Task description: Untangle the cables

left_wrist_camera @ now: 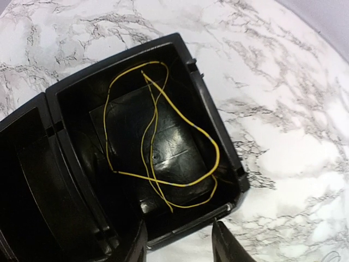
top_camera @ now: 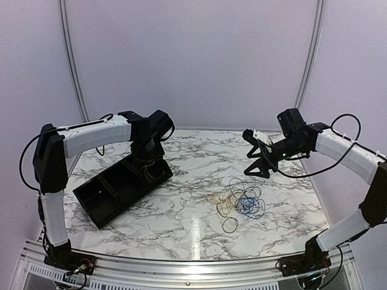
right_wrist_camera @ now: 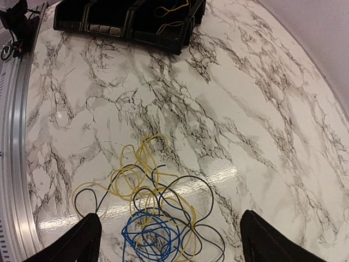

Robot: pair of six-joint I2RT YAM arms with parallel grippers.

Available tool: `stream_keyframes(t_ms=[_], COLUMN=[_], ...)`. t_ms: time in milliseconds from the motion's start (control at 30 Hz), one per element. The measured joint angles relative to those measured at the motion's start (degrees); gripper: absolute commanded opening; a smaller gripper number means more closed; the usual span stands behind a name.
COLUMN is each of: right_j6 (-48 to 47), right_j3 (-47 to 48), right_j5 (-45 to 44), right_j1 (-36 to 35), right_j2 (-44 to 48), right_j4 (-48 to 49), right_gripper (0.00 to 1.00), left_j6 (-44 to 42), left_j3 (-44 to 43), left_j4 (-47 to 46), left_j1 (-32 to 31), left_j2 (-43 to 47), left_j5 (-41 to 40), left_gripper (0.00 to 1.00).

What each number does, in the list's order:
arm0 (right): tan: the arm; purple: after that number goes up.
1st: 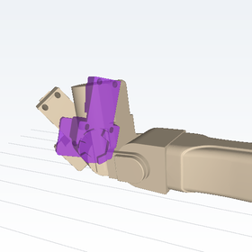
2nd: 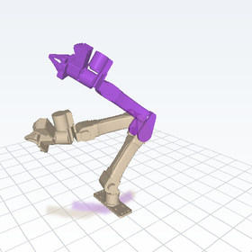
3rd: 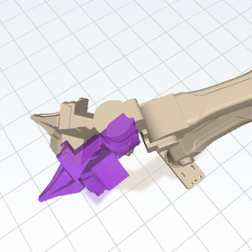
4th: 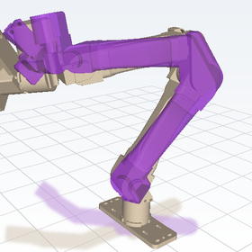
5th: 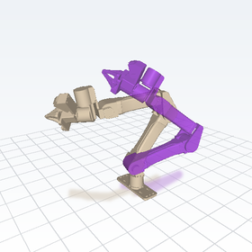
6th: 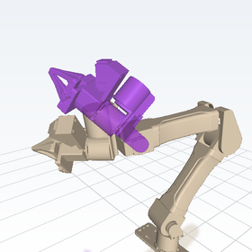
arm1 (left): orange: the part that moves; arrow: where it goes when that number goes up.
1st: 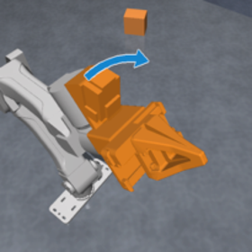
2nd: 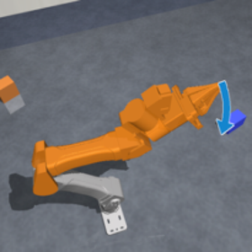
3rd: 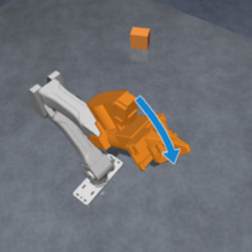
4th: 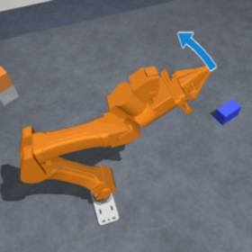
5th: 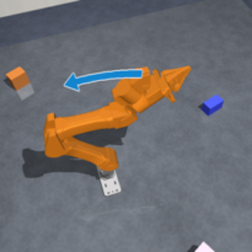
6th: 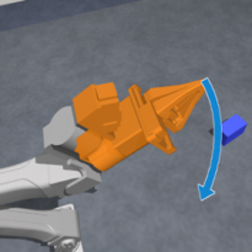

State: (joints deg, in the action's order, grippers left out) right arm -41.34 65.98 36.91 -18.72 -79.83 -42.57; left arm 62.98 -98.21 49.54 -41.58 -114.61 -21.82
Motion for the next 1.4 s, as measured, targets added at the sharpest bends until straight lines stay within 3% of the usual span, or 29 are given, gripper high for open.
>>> stream_keyframes(t_ms=[33,67,100,233,433,600,700,933,1267,1400], right_j6=[-0.28,-0.50,-0.68,-0.92,-0.24,0.85,-0.74,-5.01,-9.60,-10.93], right_j3=[1.16,2.91,4.66,11.65,19.43,19.39,18.40,15.78,17.75,18.78], right_j5=[-0.17,-0.48,-1.03,-3.50,-6.10,-6.05,-6.40,-6.10,-9.14,-9.35], right_j1=[0.00,0.00,0.00,0.00,0.00,-0.42,-1.73,-8.00,-10.67,-11.10], right_j2=[-0.35,-0.87,-1.40,-3.54,-6.05,-7.19,-7.32,-12.44,-27.93,-29.68], right_j4=[-0.55,-1.29,-1.70,-3.87,-5.20,-5.05,-4.85,-4.24,-6.36,-7.06], right_gripper=[0.88,0.88,0.87,0.87,0.87,0.87,0.87,0.85,0.82,0.81], left_j6=[-0.85,-2.10,-4.26,-14.47,-31.69,-41.72,-46.05,-47.12,-46.42,-45.13], left_j3=[-0.17,-0.59,-1.09,-2.34,-5.49,-1.09,-0.76,0.72,18.51,21.22], left_j4=[0.04,-0.09,-0.26,-2.89,-5.75,-14.16,-17.55,-24.59,-35.39,-37.68], left_j1=[-0.02,-0.04,-0.11,-0.96,-3.63,-8.74,-10.97,-13.62,-12.00,-12.00], left_j2=[0.94,2.03,2.71,5.95,12.50,21.16,22.75,22.14,26.32,28.24], left_j5=[0.24,0.57,0.85,2.54,11.45,10.32,5.57,-15.72,-9.77,-8.15], left_gripper=[0.70,0.94,0.98,0.99,0.99,0.99,0.99,0.99,0.99,0.99])
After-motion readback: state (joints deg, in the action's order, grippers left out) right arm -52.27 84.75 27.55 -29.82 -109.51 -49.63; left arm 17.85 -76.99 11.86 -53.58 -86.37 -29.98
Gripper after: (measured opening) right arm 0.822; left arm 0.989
